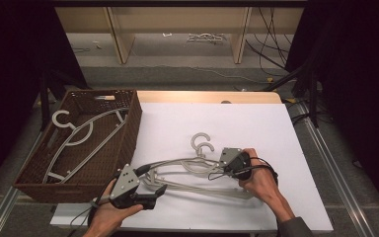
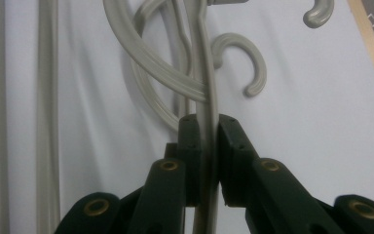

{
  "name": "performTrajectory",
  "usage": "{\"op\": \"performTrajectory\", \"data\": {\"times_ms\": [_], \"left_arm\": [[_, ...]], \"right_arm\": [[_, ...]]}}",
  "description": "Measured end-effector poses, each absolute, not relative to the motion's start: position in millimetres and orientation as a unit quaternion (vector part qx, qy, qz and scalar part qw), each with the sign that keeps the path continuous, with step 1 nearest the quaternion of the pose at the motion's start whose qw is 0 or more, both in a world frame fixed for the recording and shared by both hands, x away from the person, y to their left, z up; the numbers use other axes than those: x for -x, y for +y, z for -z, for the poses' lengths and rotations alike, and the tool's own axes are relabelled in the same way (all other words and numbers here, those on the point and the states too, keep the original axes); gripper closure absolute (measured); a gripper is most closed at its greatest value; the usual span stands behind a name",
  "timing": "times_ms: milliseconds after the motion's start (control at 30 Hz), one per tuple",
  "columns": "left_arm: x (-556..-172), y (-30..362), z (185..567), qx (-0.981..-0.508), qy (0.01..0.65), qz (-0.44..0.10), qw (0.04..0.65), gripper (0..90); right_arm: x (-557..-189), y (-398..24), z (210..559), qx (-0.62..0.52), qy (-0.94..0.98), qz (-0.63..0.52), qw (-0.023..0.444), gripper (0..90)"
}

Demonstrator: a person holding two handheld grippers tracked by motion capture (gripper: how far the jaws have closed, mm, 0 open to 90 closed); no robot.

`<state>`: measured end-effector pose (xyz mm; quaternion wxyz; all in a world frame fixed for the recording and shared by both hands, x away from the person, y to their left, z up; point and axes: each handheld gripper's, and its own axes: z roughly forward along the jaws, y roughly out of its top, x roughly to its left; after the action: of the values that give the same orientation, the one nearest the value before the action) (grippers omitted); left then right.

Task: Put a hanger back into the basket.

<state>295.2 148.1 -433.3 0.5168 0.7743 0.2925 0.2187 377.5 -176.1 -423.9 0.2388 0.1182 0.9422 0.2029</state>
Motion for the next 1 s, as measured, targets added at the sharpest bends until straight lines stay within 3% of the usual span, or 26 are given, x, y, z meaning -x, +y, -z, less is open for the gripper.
{"op": "performTrajectory", "data": {"times_ms": [400, 1000], "left_arm": [[-354.8, 101.7, 428.6, -0.818, 0.301, -0.212, 0.442, 31.2], [-384.5, 68.5, 433.3, -0.842, 0.286, -0.155, 0.430, 48.0]], "right_arm": [[-368.1, -176.0, 409.8, -0.098, 0.937, -0.216, 0.257, 81.8], [-359.8, -178.1, 396.1, -0.084, 0.932, -0.227, 0.270, 81.9]]}}
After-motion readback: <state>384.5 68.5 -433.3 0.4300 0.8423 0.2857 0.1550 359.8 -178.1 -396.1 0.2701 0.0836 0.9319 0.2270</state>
